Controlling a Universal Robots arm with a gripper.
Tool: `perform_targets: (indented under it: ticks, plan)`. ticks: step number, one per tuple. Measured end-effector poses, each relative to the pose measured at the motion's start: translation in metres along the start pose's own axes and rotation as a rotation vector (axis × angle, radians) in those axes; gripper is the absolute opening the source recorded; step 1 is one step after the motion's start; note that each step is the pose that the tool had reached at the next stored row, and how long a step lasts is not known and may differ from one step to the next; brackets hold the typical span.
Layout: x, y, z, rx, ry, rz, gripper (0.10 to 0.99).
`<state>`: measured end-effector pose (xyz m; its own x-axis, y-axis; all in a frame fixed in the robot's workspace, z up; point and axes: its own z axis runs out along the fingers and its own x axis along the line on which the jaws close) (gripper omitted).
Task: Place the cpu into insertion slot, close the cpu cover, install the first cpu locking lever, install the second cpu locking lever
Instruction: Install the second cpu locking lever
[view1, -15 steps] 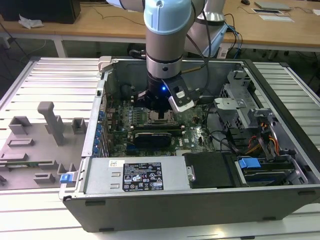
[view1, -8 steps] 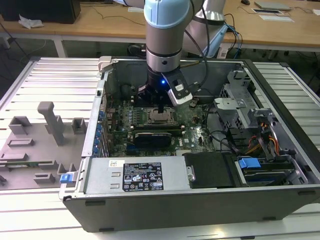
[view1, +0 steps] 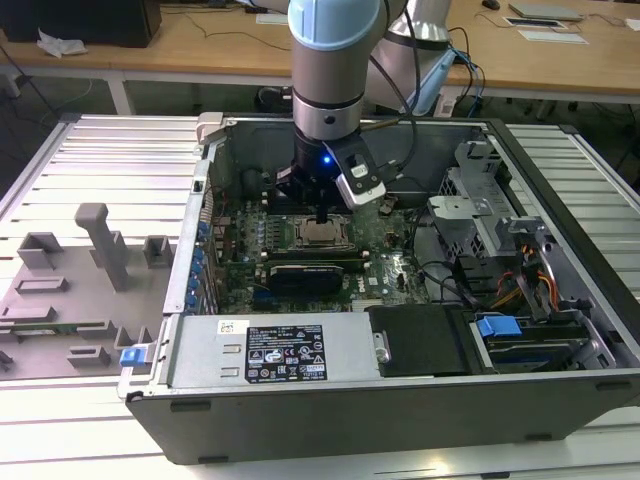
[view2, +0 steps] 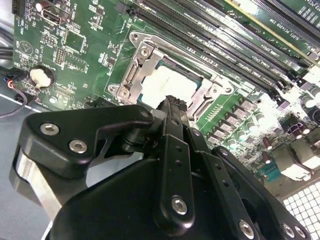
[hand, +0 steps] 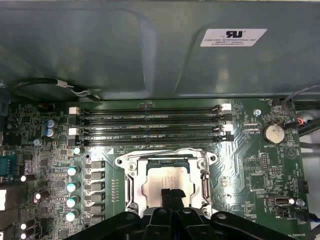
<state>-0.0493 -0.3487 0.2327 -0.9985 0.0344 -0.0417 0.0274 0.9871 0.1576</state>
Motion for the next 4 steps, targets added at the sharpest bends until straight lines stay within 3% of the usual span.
perform_targets:
  ticks: [4]
  plan:
    - [0.0000, 0.0000, 0.0000, 0.000, 0.0000, 0.000, 0.106]
